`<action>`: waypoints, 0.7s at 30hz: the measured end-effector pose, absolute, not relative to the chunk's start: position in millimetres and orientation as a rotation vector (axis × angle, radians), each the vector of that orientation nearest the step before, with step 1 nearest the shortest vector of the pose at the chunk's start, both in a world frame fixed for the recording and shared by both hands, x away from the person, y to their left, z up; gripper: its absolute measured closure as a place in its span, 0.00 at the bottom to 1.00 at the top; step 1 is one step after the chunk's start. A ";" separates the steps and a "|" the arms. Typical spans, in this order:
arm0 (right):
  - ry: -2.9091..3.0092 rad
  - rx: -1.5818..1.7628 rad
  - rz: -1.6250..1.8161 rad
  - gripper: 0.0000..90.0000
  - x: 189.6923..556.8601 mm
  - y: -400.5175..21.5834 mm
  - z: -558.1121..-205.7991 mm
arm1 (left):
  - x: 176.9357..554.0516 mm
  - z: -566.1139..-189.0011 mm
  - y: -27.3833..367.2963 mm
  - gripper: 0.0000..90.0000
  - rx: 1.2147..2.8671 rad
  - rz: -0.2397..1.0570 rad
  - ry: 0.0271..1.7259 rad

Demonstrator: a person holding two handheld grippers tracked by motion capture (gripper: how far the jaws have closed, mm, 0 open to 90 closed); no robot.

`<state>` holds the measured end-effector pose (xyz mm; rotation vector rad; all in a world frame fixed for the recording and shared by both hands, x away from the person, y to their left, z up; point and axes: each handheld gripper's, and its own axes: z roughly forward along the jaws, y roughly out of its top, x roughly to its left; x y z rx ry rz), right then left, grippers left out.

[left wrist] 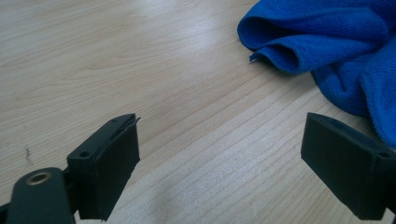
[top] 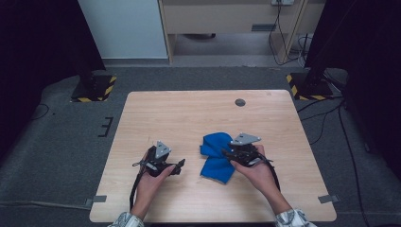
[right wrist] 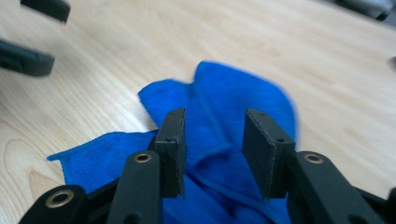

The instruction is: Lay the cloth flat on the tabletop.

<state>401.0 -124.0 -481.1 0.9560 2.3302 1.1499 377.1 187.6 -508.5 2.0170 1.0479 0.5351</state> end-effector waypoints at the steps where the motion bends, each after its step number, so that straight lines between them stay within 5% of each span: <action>1: 2.348 0.953 1.133 0.65 403.4 -119.0 -484.3 | 377.0 -508.4 188.4 0.12 2.017 0.535 1.048; 6: 2.416 0.972 0.997 0.59 418.6 -100.7 -501.8 | 376.8 -509.8 189.3 0.12 2.025 0.532 1.050; 9: 2.432 0.976 0.974 0.88 422.2 -100.4 -505.9 | 376.9 -508.6 187.9 0.12 2.017 0.534 1.042; 11: 2.419 0.973 1.003 0.96 421.1 -103.4 -502.5 | 377.1 -507.9 187.0 0.12 2.016 0.538 1.036; 21: 2.271 0.990 1.137 0.96 408.3 -146.2 -455.0 | 377.5 -507.0 186.2 0.13 2.018 0.549 1.039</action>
